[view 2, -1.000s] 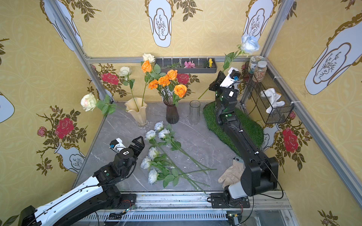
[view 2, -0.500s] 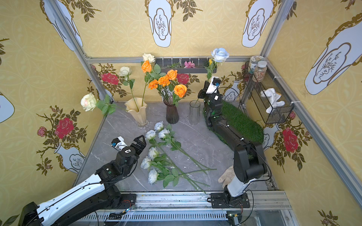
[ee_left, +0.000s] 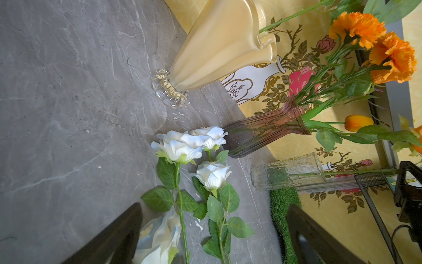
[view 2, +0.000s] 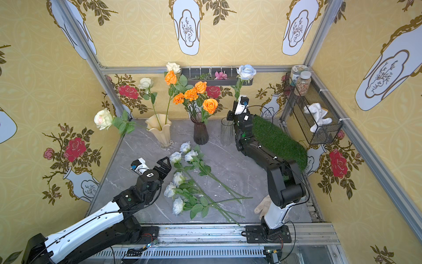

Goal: Arrange the flowers in different vases according to their colors
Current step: Insert the flower into the vase.

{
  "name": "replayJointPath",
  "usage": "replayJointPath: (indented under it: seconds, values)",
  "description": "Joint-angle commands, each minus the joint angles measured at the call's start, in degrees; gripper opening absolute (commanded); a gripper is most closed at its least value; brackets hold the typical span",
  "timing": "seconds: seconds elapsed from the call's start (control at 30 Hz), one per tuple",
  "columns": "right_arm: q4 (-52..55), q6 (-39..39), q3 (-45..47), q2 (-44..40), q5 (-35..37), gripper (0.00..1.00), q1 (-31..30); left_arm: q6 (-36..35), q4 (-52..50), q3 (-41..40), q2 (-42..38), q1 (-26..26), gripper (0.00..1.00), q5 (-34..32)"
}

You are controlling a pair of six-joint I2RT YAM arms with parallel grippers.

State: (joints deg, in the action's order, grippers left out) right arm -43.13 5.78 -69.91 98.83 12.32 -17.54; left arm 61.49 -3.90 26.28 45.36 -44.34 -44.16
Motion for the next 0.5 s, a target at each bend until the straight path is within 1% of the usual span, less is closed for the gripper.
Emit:
replayJointPath:
  seconds: [0.0, 0.03, 0.07, 0.13, 0.17, 0.2, 0.3, 0.47]
  values:
    - [0.64, -0.51, 1.55, -1.32, -1.00, 0.58, -0.36, -0.94, 1.75, 0.45, 0.33, 0.13, 1.00, 0.15]
    - [0.93, -0.53, 2.16, -2.12, -0.73, 0.68, -0.53, -0.94, 1.71, 0.53, 0.42, 0.18, 1.00, 0.28]
    - [2.07, -0.52, 2.81, -3.29, -0.61, 0.75, -0.76, -1.02, 1.71, 0.59, 0.52, 0.21, 1.00, 0.42]
    - [5.94, -0.47, 3.11, -5.56, -1.01, 0.81, -0.99, -1.03, 1.79, 0.57, 0.60, 0.22, 1.00, 0.42]
    - [8.50, -0.44, 3.11, -6.96, -1.31, 0.86, -1.00, -1.03, 1.91, 0.52, 0.65, 0.24, 1.00, 0.46]
    - [10.69, -0.36, 3.12, -8.23, -1.38, 0.88, -1.03, -1.03, 2.00, 0.52, 0.60, 0.30, 1.00, 0.41]
    - [18.47, 0.72, 2.98, -13.06, -1.77, 0.90, -1.01, -1.05, 2.27, 0.30, 0.35, 0.31, 1.00, 0.53]
    - [38.10, 4.43, 0.87, -22.11, -3.55, 0.91, -1.09, -0.76, 2.75, -0.41, -0.78, 0.39, 1.00, 0.68]
